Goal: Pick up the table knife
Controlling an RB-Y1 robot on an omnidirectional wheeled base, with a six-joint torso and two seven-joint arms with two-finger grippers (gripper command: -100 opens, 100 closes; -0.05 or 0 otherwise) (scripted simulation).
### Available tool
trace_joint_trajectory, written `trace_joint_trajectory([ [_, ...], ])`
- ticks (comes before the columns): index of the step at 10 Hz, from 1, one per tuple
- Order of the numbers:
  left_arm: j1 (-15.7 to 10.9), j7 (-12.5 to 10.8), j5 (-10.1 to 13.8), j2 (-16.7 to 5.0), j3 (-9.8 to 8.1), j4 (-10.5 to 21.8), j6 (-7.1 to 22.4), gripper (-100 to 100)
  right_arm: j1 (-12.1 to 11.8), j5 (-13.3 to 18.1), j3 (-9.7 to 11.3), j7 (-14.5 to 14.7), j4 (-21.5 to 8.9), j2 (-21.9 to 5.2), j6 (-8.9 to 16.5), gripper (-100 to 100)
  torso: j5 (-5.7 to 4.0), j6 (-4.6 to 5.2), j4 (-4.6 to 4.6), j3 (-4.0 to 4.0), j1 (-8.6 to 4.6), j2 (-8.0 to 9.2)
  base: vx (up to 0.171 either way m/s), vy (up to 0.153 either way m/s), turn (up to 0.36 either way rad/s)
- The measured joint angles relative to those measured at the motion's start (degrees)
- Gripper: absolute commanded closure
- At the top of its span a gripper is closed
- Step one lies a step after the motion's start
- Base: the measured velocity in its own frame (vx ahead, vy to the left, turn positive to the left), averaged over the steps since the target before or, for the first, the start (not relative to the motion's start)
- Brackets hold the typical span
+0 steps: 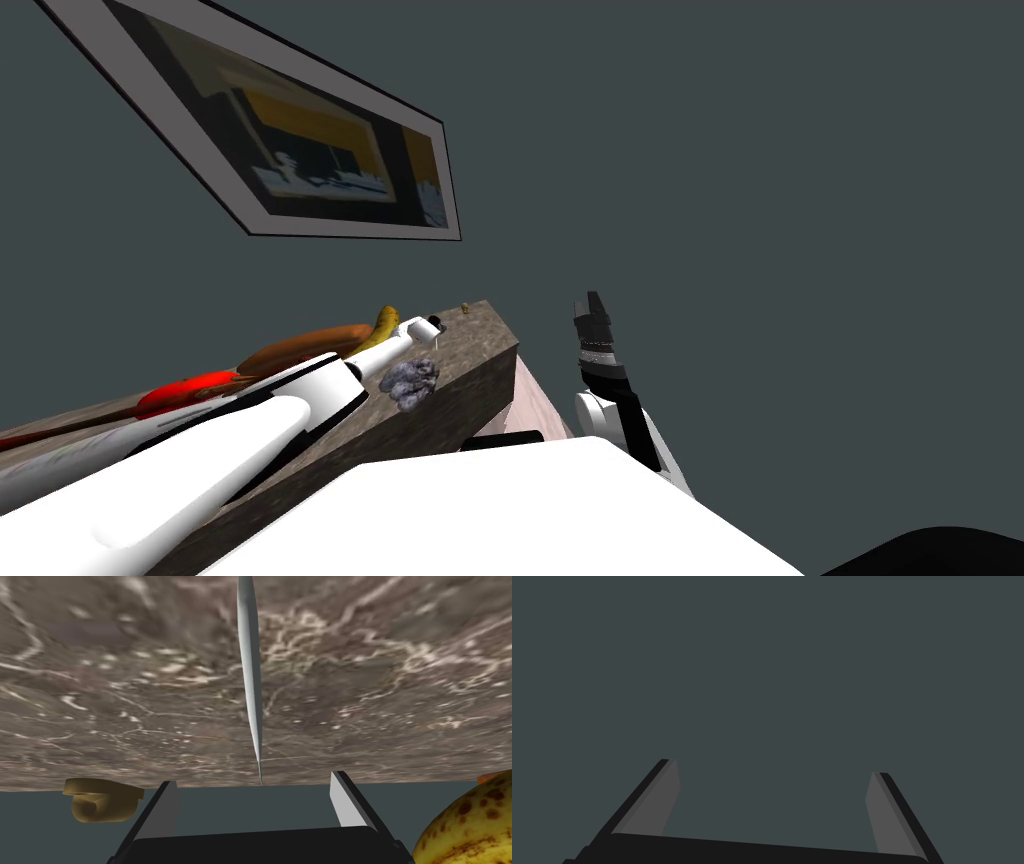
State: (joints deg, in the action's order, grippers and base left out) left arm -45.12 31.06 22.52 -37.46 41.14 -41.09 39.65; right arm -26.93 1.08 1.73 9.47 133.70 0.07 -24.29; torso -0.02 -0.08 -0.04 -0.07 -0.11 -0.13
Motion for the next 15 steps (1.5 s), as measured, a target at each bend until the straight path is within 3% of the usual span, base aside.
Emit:
trace_joint_trajectory([
  [3, -0.49, 5.09, -0.56, 1.78, -4.76, 4.42, -2.48, -100, 0.0, 0.0, 0.0, 0.0, 0.0, 0.0, 0.0, 0, 0.01, -0.01, 0.0, -0.01, 0.01, -0.02, 0.024, -0.034, 0.036],
  [5, -0.5, 7.76, -0.87, 2.19, -6.8, 5.23, -3.07, -100, 0.0, 0.0, 0.0, 0.0, 0.0, 0.0, 0.0, 0, 0.02, 0.0, 0.01, 0.02, 0.09, 0.04, 0.008, -0.016, 0.026],
  [11, -1.24, 17.19, -2.01, 5.15, -15.68, 12.13, -6.97, -100, 0.0, 0.0, 0.0, 0.0, 0.0, 0.0, 0.0, 0, 0.0, 0.0, 0.0, 0.0, 0.02, 0.0, 0.02, -0.031, 0.034],
  [12, -1.36, 18.38, -1.98, 5.3, -16.29, 12.7, -7.3, -100, 0.0, 0.0, 0.0, 0.0, 0.0, 0.0, 0.0, 0, 0.02, 0.0, 0.01, 0.02, 0.1, 0.04, 0.013, -0.021, 0.043],
  [15, -1.48, 22.59, -2.82, 6.78, -20.7, 15.51, -8.93, -100, 0.0, 0.0, 0.0, 0.0, 0.0, 0.0, 0.0, 0, 0.01, 0.0, 0.0, 0.0, 0.02, 0.01, 0.021, -0.032, 0.041],
])
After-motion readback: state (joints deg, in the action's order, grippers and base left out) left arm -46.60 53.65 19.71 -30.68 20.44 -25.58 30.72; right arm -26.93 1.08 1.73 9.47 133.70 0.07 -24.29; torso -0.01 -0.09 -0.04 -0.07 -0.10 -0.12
